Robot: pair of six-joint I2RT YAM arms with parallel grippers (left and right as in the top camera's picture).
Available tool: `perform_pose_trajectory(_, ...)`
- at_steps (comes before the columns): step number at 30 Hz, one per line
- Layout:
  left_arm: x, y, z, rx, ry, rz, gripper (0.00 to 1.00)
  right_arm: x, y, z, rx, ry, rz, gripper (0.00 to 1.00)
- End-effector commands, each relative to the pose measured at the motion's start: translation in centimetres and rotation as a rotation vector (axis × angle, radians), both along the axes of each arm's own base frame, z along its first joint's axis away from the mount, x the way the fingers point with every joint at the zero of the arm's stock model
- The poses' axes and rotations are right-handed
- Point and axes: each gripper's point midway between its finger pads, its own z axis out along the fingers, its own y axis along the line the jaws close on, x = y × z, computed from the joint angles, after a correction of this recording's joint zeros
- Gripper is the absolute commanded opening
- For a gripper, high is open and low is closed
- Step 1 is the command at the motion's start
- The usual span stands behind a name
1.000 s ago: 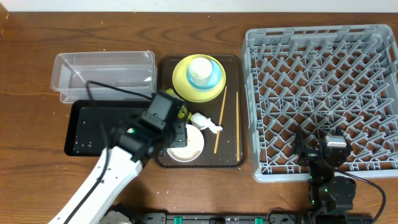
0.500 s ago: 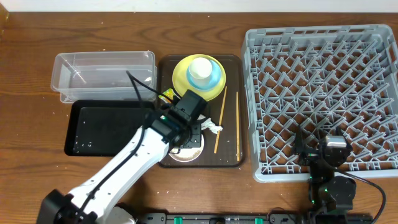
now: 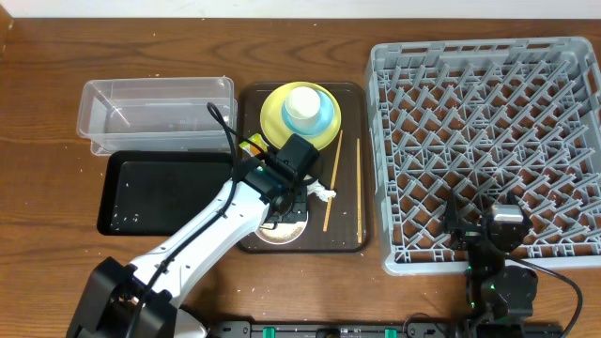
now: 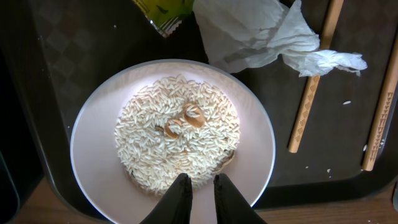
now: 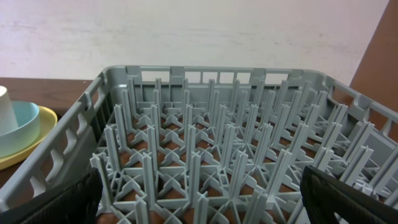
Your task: Sort waste into correct bins and load items into the dishwasher rack
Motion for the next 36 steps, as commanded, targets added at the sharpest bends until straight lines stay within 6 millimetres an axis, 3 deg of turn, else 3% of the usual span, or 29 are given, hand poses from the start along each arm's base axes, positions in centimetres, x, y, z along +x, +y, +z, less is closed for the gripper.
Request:
perform_pose_trajectory(1,0.3,0.3,0.1,0.021,-0.018,0.011,0.17,0.0,0.0,-0.1,0.017,0.002,-0.002,0.99)
perform_pose_trajectory(12,1.4,0.1,0.3,0.006,-0.058,0.024,0.17,0.0,0.0,-0.1,0.017,0.002,-0.002,0.99)
perform_pose_trajectory(14,1.7,-0.1,0.4,-0.004,-0.07,0.023,0.27,0.0,0.0,-0.1,0.017,0.002,-0.002,0.99)
perform_pose_trajectory(19,1.8,-0.2,0.4,-0.008,-0.075,0.023,0.33,0.0,0.0,-0.1,0.017,0.002,-0.002,0.99)
perform_pose_trajectory(36,-1.9,-4.5,0.3,-0.021,-0.061,-0.108,0.33,0.0,0.0,-0.1,0.017,0.002,-0.002,0.99)
